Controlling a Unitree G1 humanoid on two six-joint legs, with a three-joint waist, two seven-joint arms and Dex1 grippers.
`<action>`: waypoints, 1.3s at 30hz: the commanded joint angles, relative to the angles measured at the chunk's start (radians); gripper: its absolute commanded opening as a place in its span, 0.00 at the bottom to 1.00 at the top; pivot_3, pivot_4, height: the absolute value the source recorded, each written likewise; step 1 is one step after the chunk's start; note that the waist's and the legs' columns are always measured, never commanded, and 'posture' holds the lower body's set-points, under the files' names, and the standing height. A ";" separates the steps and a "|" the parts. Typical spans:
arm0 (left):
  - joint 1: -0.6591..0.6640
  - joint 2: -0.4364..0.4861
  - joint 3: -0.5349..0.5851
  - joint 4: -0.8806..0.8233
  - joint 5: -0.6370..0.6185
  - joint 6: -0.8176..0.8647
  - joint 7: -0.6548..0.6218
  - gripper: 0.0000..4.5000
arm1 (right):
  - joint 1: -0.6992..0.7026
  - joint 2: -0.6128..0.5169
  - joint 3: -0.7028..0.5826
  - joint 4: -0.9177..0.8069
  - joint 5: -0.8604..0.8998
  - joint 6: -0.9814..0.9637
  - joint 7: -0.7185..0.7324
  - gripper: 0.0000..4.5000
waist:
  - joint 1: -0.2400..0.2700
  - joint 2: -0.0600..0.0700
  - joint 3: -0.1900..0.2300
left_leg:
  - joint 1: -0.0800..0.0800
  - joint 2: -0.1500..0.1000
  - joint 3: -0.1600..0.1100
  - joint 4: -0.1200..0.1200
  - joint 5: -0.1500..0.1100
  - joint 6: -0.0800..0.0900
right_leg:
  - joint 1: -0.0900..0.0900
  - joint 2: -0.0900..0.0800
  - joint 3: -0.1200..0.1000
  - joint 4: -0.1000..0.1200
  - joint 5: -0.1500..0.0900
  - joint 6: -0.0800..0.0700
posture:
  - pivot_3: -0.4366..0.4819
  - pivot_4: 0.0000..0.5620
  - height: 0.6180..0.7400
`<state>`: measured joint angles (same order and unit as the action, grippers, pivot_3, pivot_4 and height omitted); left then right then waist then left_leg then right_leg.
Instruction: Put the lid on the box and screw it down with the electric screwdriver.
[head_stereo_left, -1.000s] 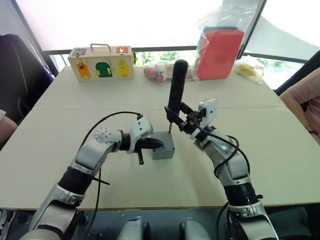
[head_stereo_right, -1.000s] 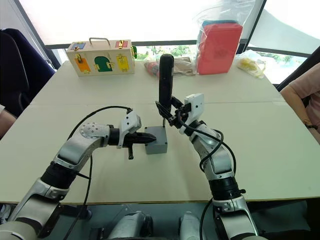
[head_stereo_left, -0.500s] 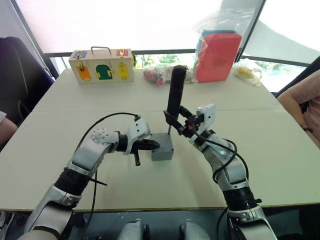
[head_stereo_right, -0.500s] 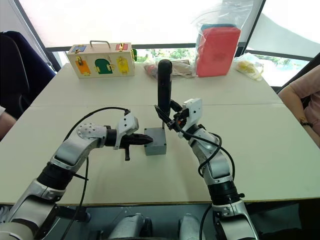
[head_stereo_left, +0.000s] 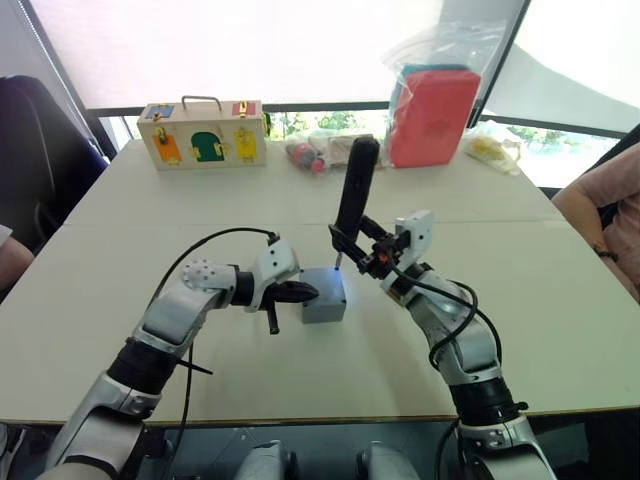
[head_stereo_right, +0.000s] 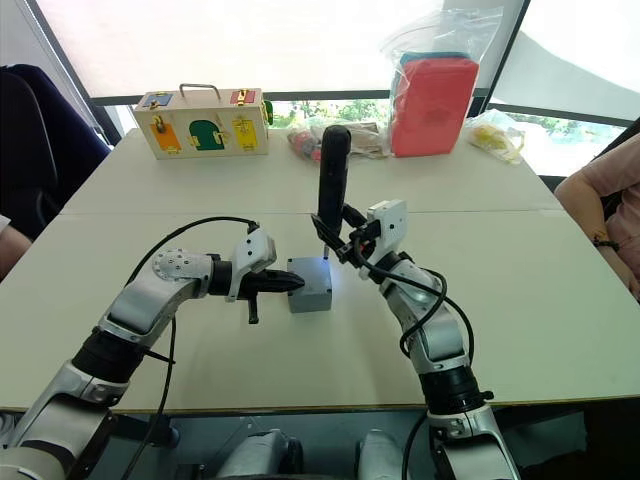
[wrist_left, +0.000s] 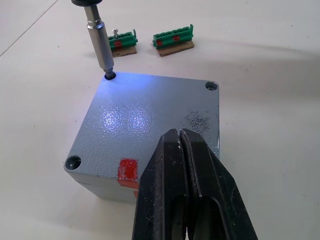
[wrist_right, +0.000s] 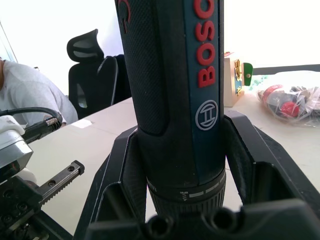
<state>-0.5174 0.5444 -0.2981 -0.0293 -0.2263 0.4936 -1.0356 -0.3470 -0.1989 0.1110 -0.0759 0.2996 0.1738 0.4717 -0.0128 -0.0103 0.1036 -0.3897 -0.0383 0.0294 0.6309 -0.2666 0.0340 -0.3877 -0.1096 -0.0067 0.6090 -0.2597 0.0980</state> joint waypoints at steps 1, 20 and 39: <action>0.018 0.001 -0.022 0.004 0.022 0.015 0.004 0.00 | 0.067 -0.043 0.036 0.111 -0.058 0.129 -0.001 0.40 | 0.000 0.000 0.000 | 0.000 0.000 0.000 0.000 0.000 0.000 | 0.000 0.000 0.000 0.000 0.000 0.000 | 0.48 0.27 1.00; 0.036 -0.039 0.091 0.018 -0.068 0.033 0.033 0.00 | -0.283 -0.105 -0.237 -0.355 0.281 0.526 -0.111 0.40 | 0.002 0.010 0.032 | -0.028 -0.001 0.001 0.002 0.004 0.001 | -0.022 -0.002 -0.003 0.002 0.001 0.001 | 0.48 0.27 1.00; 0.044 0.270 0.149 -0.378 -0.283 0.212 -0.162 0.00 | -0.334 -0.833 -0.375 0.265 1.022 1.441 -0.376 0.40 | -0.005 0.013 0.059 | -0.047 -0.002 0.002 0.002 0.009 -0.005 | -0.037 -0.003 -0.010 0.000 0.004 0.006 | 0.48 0.27 1.00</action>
<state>-0.4842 0.8074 -0.1257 -0.3743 -0.5254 0.7400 -1.1875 -0.6691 -0.9963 -0.2874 0.1818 1.2178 1.6078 0.0831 -0.0179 0.0024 0.1623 -0.4362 -0.0402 0.0332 0.6335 -0.2574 0.0297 -0.4250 -0.1130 -0.0170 0.6092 -0.2560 0.1041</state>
